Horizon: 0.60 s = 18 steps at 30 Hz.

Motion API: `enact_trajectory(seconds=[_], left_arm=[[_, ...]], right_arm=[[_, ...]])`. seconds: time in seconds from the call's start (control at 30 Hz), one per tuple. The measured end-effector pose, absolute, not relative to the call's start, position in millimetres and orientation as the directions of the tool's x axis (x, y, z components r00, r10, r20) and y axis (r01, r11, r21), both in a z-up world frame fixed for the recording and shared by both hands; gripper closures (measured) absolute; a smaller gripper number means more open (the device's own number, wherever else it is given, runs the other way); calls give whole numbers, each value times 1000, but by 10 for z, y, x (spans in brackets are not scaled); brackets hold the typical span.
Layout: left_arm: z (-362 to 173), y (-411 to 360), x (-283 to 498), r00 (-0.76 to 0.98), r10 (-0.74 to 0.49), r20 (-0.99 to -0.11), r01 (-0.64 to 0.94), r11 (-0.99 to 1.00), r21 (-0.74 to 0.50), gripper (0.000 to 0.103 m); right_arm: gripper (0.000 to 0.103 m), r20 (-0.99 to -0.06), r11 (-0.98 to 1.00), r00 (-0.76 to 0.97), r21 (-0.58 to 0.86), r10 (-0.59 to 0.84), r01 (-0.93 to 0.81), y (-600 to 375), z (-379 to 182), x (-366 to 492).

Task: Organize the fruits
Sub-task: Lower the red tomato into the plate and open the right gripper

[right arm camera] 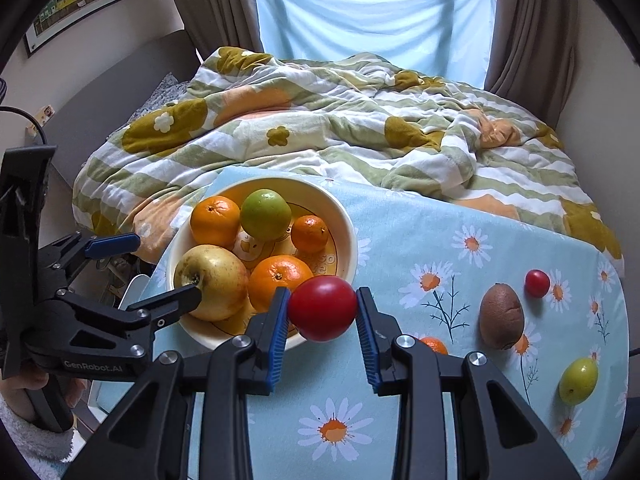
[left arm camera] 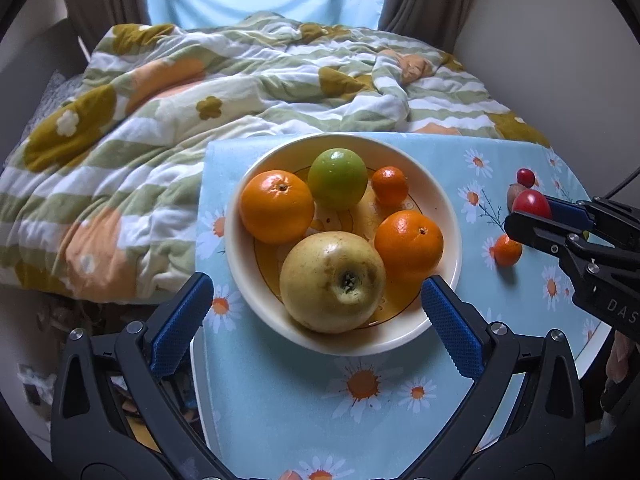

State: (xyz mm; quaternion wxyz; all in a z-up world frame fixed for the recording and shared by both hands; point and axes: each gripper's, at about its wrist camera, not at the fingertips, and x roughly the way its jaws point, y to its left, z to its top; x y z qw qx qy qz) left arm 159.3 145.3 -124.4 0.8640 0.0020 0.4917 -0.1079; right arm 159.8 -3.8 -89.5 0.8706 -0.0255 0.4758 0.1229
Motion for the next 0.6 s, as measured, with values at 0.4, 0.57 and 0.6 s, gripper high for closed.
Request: enact_trajectory(seconds=[0.4,0.57,0.6], left_arm=[[-1234,1625,1433,494,-150,-856,48,988,-145,0],[-1317,1619,1402,482,-146,-864,17,987,-158,0],[-1341,1614,1395,478,-146,-866,12,987,-159,0]], right_arm=[[73,-859,952,460,91,224,-293,74,-1018,1993],[73,-874,949,422,123,243,-291,64,-1206,2196],[73,-874,949,422,123,243,-291,64,-1206,2196]])
